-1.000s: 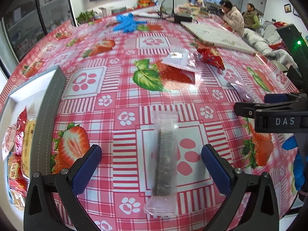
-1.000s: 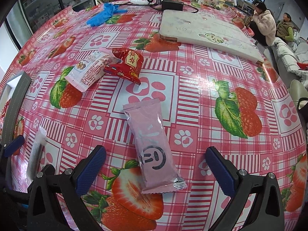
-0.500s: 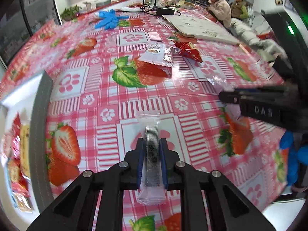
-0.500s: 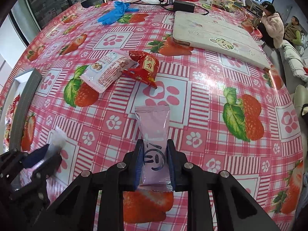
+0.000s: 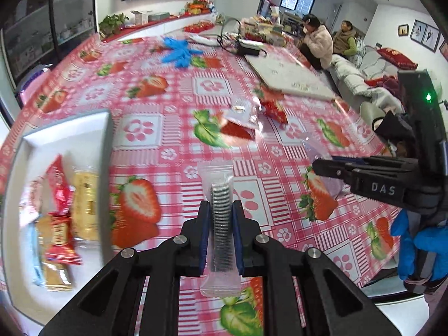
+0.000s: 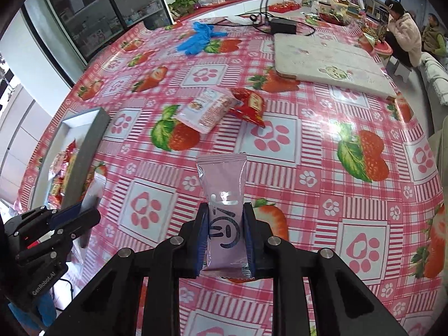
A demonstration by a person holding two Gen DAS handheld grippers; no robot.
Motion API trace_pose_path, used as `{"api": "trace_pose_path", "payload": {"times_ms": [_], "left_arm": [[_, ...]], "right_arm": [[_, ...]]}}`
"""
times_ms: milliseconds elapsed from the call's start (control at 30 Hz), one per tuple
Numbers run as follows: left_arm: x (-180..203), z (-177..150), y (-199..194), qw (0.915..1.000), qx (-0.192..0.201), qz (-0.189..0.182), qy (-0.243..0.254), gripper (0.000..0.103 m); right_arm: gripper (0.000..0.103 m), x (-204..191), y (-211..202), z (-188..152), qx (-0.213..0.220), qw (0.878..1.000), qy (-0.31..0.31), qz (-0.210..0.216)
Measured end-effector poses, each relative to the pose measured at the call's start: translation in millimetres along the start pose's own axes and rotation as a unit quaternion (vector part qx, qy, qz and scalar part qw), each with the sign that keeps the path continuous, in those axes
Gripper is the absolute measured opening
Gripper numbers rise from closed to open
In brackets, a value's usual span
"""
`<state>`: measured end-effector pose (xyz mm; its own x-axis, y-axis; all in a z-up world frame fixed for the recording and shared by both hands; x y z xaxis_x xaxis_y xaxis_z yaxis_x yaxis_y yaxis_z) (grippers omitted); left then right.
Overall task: Organize snacks
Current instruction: 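Carry the clear bar packet and pink packet over the white tray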
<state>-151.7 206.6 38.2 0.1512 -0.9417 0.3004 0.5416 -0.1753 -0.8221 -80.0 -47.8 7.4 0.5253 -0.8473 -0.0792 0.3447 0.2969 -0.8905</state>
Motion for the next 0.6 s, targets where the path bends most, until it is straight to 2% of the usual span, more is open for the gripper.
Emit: {"api": "trace_pose_path", "payload": {"times_ms": [167, 333, 600], "left_arm": [[-24.4, 16.3, -27.9, 0.9995, 0.029, 0.002, -0.013, 0.017], [-67.5, 30.4, -49.9, 0.9971, 0.061, 0.025, -0.039, 0.017], [-139.2, 34.9, -56.4, 0.9918, 0.067, 0.060, -0.090, 0.017]], "right_arm": [[0.025, -30.9, -9.4, 18.4, 0.012, 0.999, -0.012, 0.029], [0.025, -72.6, -13.9, 41.8, 0.021, 0.998, -0.039, 0.054], [0.025, -152.9, 4.2, 79.2, 0.013, 0.991, -0.092, 0.095]]}}
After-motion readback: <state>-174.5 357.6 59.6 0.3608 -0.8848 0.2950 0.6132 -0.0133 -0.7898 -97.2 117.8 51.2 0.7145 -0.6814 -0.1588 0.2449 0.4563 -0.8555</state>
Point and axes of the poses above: each gripper's, at about its wrist camera, not at the fingertips, and y roughly the way its jaws point, x to its right, z to its top, the point moved 5 cm from there along y, roughly the way its jaws point, and after that the axes turned 15 degrees about -y, right-handed, at the moved point
